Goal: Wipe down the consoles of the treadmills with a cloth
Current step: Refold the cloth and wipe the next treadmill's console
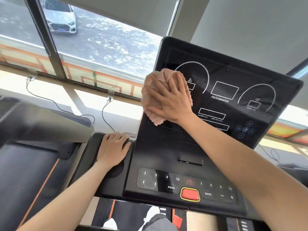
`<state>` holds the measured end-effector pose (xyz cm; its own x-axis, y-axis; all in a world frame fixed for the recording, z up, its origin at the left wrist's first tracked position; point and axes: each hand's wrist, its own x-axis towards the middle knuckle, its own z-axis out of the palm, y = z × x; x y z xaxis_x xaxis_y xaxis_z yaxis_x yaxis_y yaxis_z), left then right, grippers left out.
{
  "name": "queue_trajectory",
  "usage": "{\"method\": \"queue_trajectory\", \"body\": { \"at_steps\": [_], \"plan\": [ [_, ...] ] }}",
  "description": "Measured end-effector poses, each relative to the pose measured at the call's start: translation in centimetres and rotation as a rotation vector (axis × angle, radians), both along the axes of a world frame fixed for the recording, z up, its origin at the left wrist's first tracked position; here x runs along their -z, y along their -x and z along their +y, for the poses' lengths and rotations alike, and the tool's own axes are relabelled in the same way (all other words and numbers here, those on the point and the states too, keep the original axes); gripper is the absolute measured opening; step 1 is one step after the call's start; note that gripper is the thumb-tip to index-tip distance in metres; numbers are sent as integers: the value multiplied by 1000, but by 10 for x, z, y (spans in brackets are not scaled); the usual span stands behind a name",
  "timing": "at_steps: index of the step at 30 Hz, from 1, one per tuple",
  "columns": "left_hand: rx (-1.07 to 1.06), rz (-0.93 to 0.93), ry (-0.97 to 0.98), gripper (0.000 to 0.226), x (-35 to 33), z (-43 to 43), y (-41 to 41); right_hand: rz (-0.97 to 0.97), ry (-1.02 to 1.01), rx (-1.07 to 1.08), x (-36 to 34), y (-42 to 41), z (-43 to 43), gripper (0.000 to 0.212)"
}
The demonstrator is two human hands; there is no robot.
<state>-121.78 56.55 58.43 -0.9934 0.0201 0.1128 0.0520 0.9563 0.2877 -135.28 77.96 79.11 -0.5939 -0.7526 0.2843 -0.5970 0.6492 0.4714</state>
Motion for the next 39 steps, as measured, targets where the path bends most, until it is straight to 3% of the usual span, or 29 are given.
{"method": "queue_trajectory", "body": {
  "at_steps": [19,23,28,31,34,39],
  "plan": [
    [-49,-89,-101,44,-8,0,2,90,391,297,-83,36,13,70],
    [-166,-115,-351,35,-25,12,12,107,374,306,-72,32,30,71],
    [-161,-101,-923,57,-71,42,33,103,312,282,-48,20,47,74],
    [-204,-62,-1155,48,-100,59,55,100,266,257,-26,7,57,76],
    [-218,-48,-1244,53,-122,74,71,75,243,238,6,-8,69,75],
    [-334,19,-1202,54,-129,93,79,56,265,232,53,-29,80,75]
  ]
}}
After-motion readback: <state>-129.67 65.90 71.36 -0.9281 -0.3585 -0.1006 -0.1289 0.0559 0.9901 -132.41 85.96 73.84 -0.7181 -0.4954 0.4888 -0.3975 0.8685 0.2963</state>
